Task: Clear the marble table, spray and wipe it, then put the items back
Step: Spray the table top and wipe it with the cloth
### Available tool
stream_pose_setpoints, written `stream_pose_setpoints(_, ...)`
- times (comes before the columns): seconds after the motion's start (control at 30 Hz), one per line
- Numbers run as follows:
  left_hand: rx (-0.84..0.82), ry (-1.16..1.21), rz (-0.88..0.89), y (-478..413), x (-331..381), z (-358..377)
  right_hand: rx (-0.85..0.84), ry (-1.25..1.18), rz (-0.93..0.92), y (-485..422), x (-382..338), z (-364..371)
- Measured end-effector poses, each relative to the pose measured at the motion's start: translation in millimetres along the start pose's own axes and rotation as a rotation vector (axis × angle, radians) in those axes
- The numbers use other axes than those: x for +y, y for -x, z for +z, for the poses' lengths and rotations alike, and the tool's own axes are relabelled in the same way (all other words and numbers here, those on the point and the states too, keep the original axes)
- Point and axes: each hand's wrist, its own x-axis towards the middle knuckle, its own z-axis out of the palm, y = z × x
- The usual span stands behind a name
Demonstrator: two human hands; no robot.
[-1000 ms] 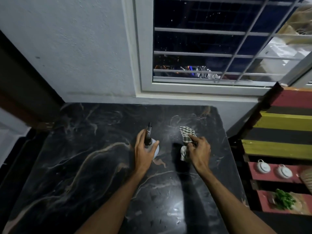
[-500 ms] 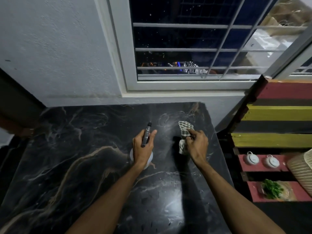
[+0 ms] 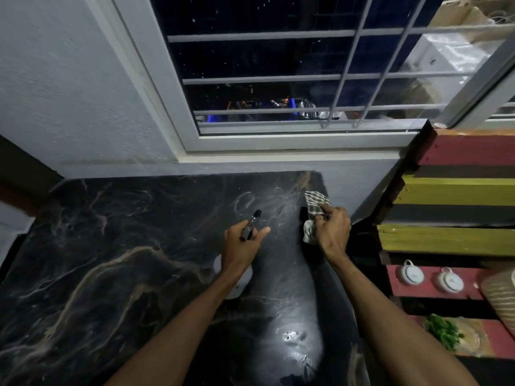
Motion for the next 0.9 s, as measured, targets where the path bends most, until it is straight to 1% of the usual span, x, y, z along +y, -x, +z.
stream_pose_setpoints(0.07,-0.013,0.011,-0.048,0.9,4.2,9.2,0.003,0.003,-0.002,-15.6,4.9,2.3)
stream_pose_setpoints(0.2,0.046,-0.053,-0.129,1.5,8.3,15.5,-0.010,0.025,-0.034,-33.8,6.5,14.5)
stream_pose_setpoints(0.33,0.087,-0.017,-0.131,-2.1,3.6,0.2,-0.052,0.112,-0.074,-36.6,-2.6,53.3)
stream_pose_setpoints(0.4,0.129,-0.022,-0.111,-4.8,-3.4,-13.2,-0.122,0.131,-0.180,-23.0,-17.5,88.3)
stream_pose_setpoints(0.43,0.160,-0.025,-0.106,-6.8,-7.9,-20.2,-0.190,0.141,-0.309,-13.2,-25.7,106.6)
stream_pose_setpoints(0.5,0.209,-0.022,-0.102,-10.3,-16.0,-35.8,-0.324,0.241,-0.637,2.0,-33.6,134.2)
stream_pose_setpoints(0.53,0.218,-0.018,-0.109,-11.9,-18.8,-43.2,-0.347,0.278,-0.738,-3.0,-33.6,140.3)
stream_pose_setpoints(0.57,0.222,-0.008,-0.114,-13.7,-22.2,-51.6,-0.335,0.283,-0.740,-12.6,-35.5,143.2)
stream_pose_setpoints(0.67,0.243,0.009,-0.126,-16.5,-34.3,-78.7,-0.194,0.281,-0.439,-31.3,-43.4,156.3)
stream_pose_setpoints(0.7,0.252,0.009,-0.133,-17.8,-38.4,-87.0,-0.186,0.290,-0.439,-21.5,-56.4,167.6)
stream_pose_setpoints(0.73,0.268,0.010,-0.139,-19.4,-42.7,-97.0,-0.227,0.292,-0.535,-4.2,-73.3,184.1)
stream_pose_setpoints(0.8,0.289,0.009,-0.142,-23.7,-49.7,-115.0,-0.401,0.286,-0.817,36.5,-99.5,212.2)
stream_pose_setpoints(0.83,0.286,0.008,-0.135,-26.9,-53.0,-124.2,-0.454,0.285,-0.914,45.9,-105.4,217.7)
stream_pose_setpoints(0.87,0.270,0.023,-0.136,-29.5,-60.2,-134.0,-0.443,0.278,-0.926,44.5,-109.0,218.6)
stream_pose_setpoints(0.9,0.263,0.043,-0.134,-34.6,-71.9,-152.8,-0.411,0.251,-0.856,37.9,-116.5,222.8)
